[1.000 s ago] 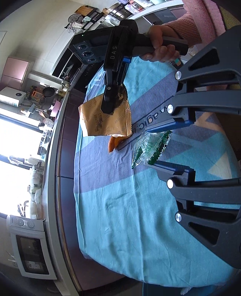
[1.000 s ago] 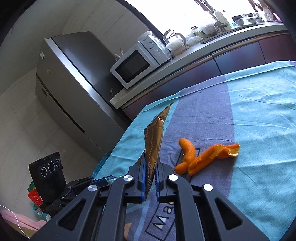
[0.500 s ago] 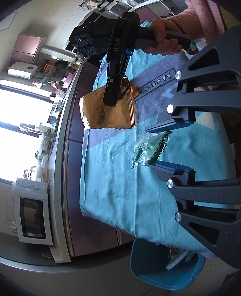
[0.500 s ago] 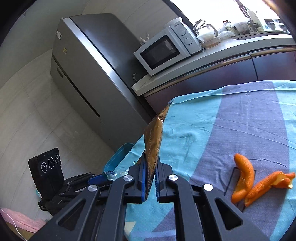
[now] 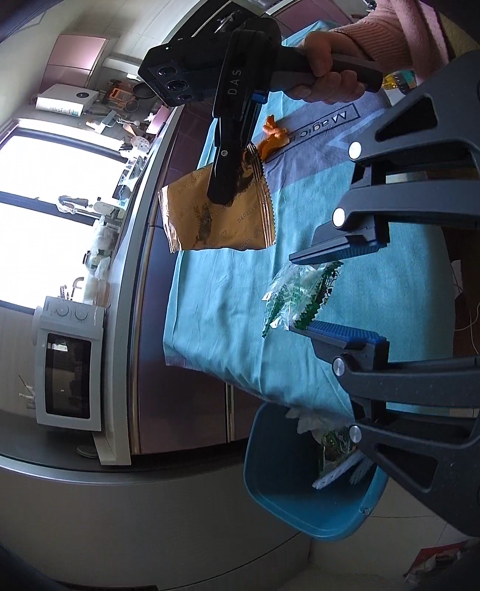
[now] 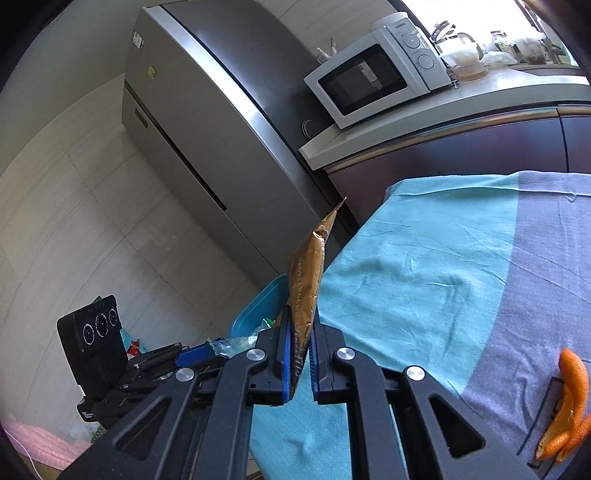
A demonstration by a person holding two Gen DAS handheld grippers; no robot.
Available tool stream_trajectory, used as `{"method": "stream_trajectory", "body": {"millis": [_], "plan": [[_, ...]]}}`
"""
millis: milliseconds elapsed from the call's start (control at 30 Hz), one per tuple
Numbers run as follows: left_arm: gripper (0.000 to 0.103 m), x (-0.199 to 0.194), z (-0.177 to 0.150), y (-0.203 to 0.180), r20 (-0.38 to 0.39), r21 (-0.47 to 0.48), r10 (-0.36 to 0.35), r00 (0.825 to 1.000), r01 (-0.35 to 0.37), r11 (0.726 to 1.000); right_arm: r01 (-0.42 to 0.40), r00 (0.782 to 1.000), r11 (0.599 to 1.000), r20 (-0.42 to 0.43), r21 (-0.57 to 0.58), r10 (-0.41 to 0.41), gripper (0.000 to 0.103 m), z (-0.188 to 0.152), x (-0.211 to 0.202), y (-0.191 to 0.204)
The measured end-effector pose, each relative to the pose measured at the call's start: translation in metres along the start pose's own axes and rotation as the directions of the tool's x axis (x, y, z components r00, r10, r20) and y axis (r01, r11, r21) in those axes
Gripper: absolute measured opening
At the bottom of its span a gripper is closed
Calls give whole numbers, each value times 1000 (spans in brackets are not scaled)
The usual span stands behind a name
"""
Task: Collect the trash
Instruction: 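Lift the packet and gold foil bag and carry both toward the teal bin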
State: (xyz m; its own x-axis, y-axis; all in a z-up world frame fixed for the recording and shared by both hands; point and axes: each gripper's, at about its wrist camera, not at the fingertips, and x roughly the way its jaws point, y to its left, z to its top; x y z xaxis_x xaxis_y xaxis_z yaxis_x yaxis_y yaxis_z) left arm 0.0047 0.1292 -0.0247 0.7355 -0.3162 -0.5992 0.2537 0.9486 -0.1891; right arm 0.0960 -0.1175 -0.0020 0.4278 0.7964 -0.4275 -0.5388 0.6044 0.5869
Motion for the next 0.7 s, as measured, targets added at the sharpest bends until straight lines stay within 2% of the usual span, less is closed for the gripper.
{"method": "stream_trajectory", "body": {"millis": [267,700], "plan": [[31,-11,3,18,26,-32,61,998,-60,998,-38,999,999,-40,-20,37,7,9,26,12],[31,-24,6,59,48,-93,171,984,-166,982,-75,993,995,-93,-64,69,7,20,63,33]]}}
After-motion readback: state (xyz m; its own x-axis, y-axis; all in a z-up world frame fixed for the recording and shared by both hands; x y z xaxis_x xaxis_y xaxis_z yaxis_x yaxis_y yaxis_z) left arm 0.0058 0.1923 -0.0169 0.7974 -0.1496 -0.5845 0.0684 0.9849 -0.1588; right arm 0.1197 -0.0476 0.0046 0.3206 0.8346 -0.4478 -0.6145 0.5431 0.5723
